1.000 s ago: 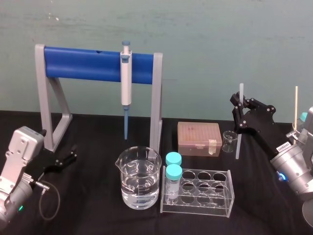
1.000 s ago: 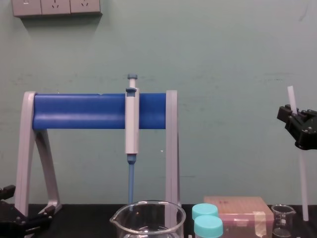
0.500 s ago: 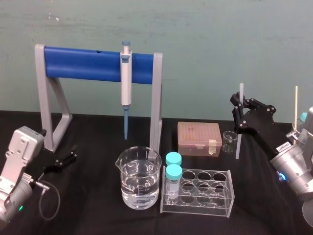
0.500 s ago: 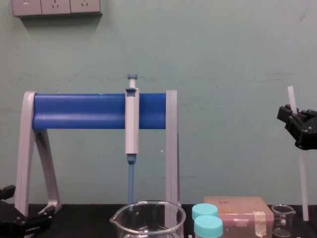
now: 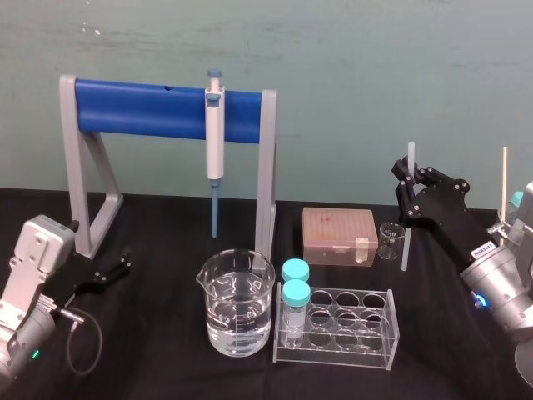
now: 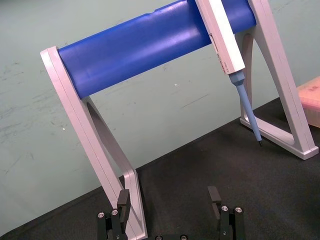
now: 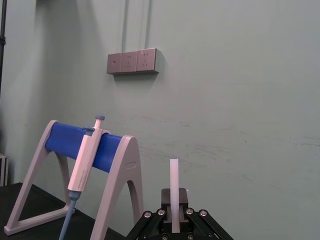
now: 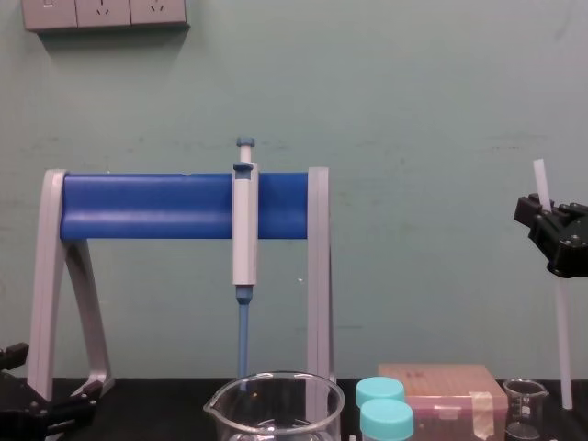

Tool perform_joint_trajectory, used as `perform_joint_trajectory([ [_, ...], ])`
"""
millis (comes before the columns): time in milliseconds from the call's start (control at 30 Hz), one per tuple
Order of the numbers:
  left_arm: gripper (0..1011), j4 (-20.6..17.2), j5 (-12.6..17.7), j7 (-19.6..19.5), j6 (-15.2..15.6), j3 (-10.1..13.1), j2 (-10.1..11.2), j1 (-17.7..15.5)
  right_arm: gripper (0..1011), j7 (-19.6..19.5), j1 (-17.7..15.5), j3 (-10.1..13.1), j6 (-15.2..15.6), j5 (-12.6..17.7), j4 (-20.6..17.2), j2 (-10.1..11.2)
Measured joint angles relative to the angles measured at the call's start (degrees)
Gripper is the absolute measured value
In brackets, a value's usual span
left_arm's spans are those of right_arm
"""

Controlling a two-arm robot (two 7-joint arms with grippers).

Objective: Pick up the stirring rod with one hand, then place it down.

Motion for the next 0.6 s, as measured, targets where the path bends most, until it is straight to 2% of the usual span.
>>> perform_joint_trajectory([
  [600, 1000, 0.00, 0.00, 0.00, 0.00, 0.00, 0.00, 0.00, 70, 0.00, 0.00, 0.00, 0.00, 0.00, 0.00, 0.00],
])
